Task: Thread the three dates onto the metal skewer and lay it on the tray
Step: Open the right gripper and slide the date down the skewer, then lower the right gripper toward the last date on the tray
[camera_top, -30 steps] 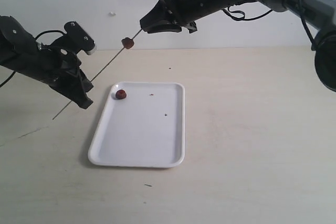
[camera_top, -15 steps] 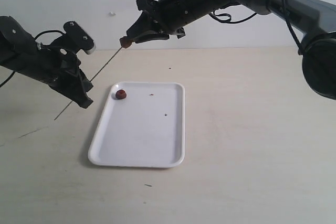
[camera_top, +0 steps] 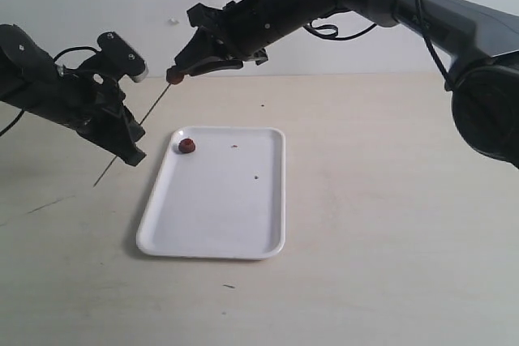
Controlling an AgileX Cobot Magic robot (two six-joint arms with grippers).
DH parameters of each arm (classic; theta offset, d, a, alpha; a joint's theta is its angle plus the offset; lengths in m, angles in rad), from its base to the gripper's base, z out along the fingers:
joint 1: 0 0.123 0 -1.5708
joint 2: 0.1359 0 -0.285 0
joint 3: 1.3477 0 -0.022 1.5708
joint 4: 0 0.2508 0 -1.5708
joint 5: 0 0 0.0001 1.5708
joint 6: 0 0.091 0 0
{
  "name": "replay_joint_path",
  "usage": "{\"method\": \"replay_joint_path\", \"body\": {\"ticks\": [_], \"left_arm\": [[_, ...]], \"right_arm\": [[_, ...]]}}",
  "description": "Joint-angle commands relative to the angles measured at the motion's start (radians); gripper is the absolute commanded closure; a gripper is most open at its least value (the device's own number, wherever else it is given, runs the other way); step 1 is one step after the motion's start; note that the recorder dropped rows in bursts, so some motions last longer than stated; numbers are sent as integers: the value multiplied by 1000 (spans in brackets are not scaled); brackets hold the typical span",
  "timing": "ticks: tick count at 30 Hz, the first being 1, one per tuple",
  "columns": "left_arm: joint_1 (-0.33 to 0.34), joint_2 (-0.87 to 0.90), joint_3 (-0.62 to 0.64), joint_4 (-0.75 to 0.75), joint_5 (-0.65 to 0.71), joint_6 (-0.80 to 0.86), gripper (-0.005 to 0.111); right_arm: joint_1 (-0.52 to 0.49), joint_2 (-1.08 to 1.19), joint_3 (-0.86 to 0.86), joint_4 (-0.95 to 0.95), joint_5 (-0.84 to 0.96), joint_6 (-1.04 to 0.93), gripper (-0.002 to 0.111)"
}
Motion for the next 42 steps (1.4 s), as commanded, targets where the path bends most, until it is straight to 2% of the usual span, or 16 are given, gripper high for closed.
{"method": "replay_joint_path", "body": {"ticks": [1, 3, 9, 12, 18, 32, 38, 42], "left_arm": [[-5, -5, -4, -30, -33, -2, 107], [-5, -5, -4, -33, -33, -2, 107], [-5, -5, -4, -35, -33, -2, 107], [-5, -5, -4, -37, -33, -3, 107], [-5, -5, -4, -37, -33, -3, 107], [23, -5, -4, -35, -19, -94, 107], [65, -5, -4, -30, 25, -267, 107], [111, -5, -30, -30, 157, -331, 107]], "right_arm": [[19, 7, 1, 8, 38, -14, 83], [17, 5, 1, 8, 38, -14, 78], [12, 3, 1, -23, 38, -14, 51], [8, 1, 1, -41, 38, -12, 44], [-13, -10, 1, -49, 38, -12, 43], [-86, -102, 1, -202, 38, 20, 43], [-13, -106, 1, -448, 38, 15, 43], [78, -91, 1, -650, 38, 68, 44]]}}
